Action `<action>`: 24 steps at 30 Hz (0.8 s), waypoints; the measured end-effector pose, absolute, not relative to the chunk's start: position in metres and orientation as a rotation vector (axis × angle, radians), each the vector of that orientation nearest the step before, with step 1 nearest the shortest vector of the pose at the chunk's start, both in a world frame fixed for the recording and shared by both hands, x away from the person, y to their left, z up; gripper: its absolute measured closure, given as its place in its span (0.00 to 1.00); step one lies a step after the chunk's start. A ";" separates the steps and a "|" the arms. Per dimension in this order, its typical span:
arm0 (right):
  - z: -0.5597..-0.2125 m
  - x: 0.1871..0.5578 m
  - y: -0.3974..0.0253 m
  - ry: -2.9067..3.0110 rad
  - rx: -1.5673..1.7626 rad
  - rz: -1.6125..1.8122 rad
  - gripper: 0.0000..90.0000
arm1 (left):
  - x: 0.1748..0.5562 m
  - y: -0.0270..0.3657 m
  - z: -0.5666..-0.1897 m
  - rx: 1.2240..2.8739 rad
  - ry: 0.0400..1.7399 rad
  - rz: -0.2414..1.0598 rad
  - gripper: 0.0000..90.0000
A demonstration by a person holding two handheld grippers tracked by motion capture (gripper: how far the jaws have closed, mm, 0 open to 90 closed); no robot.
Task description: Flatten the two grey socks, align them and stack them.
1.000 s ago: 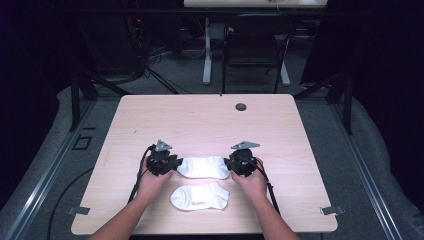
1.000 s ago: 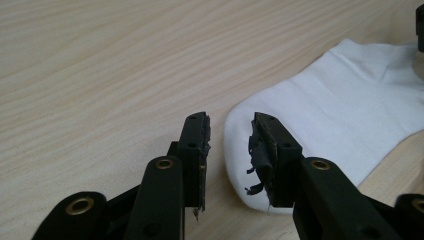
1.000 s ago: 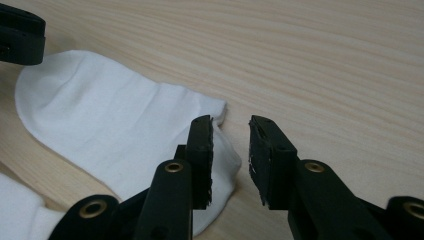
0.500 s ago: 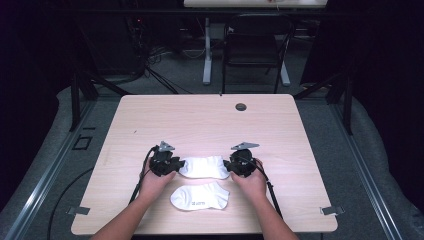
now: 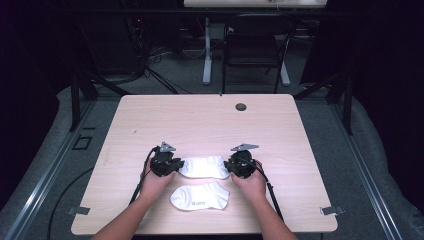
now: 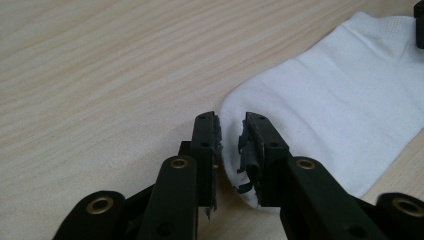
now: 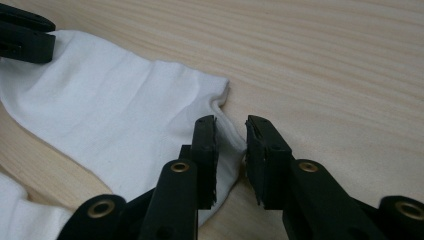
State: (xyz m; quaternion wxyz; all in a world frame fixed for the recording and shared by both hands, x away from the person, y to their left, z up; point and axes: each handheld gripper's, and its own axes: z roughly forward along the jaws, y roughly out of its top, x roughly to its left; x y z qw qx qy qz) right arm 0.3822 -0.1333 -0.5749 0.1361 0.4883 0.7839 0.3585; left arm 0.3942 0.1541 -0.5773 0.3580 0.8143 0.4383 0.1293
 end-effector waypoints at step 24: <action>-0.570 0.381 -0.128 2.287 1.383 1.056 0.95 | 0.391 0.154 -0.573 2.099 1.113 0.317 0.99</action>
